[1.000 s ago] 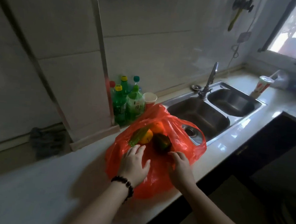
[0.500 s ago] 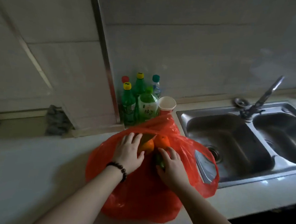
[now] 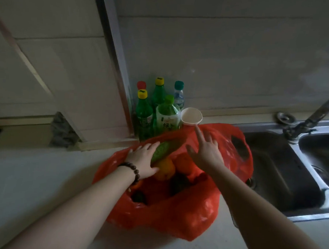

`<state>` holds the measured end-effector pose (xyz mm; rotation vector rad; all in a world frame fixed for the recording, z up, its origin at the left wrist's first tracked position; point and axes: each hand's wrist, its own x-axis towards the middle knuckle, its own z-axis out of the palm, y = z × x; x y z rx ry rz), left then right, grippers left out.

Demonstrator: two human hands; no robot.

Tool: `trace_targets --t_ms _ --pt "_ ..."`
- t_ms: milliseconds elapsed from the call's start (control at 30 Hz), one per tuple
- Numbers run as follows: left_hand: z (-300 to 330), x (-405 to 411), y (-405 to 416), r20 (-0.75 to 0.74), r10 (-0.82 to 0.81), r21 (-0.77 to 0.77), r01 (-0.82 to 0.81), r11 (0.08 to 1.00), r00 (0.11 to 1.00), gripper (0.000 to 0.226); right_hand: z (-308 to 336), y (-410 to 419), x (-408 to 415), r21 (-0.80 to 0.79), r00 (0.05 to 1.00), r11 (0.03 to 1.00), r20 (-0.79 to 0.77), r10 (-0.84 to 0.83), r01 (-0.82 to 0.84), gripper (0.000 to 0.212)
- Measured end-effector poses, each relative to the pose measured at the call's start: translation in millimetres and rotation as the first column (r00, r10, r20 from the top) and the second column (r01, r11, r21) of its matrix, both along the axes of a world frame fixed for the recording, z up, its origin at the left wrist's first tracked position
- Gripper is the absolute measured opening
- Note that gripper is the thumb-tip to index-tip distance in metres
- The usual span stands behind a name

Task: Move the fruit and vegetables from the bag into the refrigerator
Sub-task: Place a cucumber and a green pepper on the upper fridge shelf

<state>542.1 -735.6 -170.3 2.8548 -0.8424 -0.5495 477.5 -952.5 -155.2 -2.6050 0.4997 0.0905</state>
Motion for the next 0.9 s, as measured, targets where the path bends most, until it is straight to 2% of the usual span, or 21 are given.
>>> trace_targets --t_ms 100,233,300,433,500,567,667,800,900 --pt "-9.9 -2.0 5.4 0.005 -0.051 -0.054 0.051 0.997 0.999 0.094 -18.4 -21.8 19.1 0.084 0.991 0.996 -0.136 -0.013 0.025 0.058" --pt "-11.8 -8.8 7.4 0.065 -0.114 -0.085 0.12 0.989 0.991 0.09 -30.6 -35.3 10.4 0.181 0.96 0.983 -0.273 0.06 -0.01 0.054" --pt "-9.2 -14.1 8.4 0.083 -0.139 -0.111 0.147 0.983 0.987 0.087 -27.5 -33.6 -0.9 0.182 0.968 0.983 -0.242 0.065 -0.021 0.054" --pt "-2.4 -23.2 11.2 0.24 -0.175 -0.2 0.225 0.954 0.955 0.071 -4.6 -18.8 -35.9 0.037 0.994 0.994 -0.017 0.104 -0.103 0.061" --pt "-0.7 -20.9 11.9 0.299 -0.161 -0.19 0.224 0.956 0.941 0.07 3.7 -5.2 -55.8 -0.037 0.983 0.985 0.065 0.173 -0.171 0.061" --pt "-3.5 -14.7 13.1 0.25 -0.121 -0.122 0.156 0.98 0.961 0.078 6.1 10.7 -74.1 -0.085 0.947 0.948 0.068 0.313 -0.307 0.061" --pt "-14.4 -7.8 14.3 0.091 -0.086 0.026 0.084 0.996 0.992 0.098 -3.2 27.7 -91.6 -0.134 0.856 0.846 -0.113 0.505 -0.517 0.07" --pt "-26.8 -10.0 15.9 -0.037 -0.018 0.13 0.023 0.991 0.999 0.113 -21.7 35.1 -99.0 -0.198 0.808 0.79 -0.258 0.529 -0.581 0.081" --pt "-32.4 -15.0 17.4 -0.053 0.062 0.108 -0.056 0.993 0.997 0.106 -29.5 41.4 -100.0 -0.235 0.817 0.792 -0.302 0.492 -0.564 0.082"
